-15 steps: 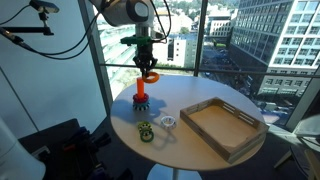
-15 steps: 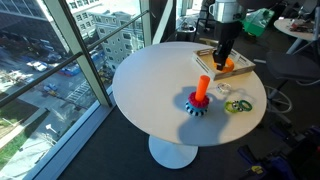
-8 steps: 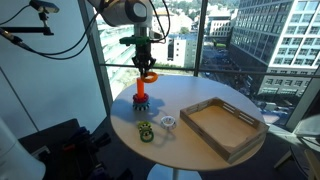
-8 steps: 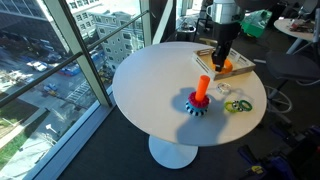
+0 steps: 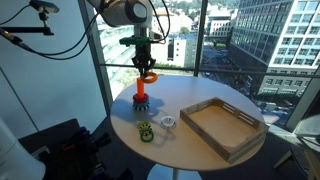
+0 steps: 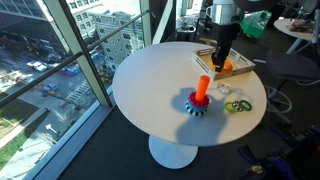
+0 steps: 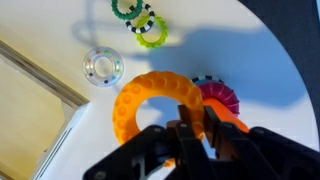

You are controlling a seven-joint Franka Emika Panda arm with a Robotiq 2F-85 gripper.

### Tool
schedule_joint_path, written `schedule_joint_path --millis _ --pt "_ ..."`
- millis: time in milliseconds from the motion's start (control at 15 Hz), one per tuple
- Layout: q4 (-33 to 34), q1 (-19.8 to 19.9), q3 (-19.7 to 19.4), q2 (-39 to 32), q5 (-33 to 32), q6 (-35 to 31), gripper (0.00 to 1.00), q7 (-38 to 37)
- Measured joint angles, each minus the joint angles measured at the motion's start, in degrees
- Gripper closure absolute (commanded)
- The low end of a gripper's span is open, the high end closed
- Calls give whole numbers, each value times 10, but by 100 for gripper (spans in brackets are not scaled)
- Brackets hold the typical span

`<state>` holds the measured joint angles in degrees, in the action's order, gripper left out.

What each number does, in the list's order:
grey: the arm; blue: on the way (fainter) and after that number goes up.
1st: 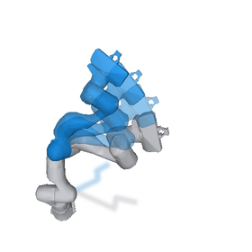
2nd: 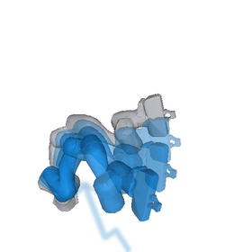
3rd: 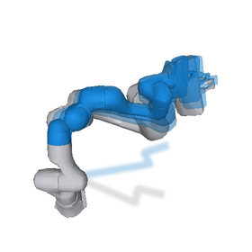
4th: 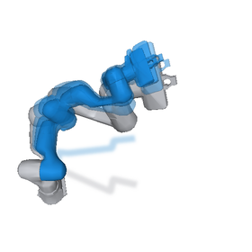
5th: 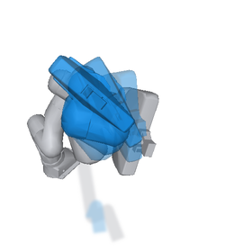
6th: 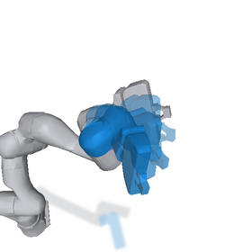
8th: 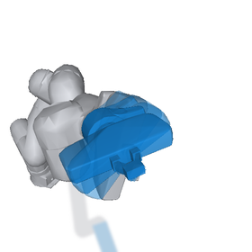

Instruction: Put the orange ring on the orange stand.

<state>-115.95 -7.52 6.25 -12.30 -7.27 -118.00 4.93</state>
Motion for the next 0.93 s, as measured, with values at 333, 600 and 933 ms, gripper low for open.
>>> schedule_joint_path --millis 333,600,933 --pt "0 -7 7 0 0 0 93 0" --pt "1 -16 16 0 0 -2 93 0" --pt "3 -25 24 -1 0 -8 93 0"
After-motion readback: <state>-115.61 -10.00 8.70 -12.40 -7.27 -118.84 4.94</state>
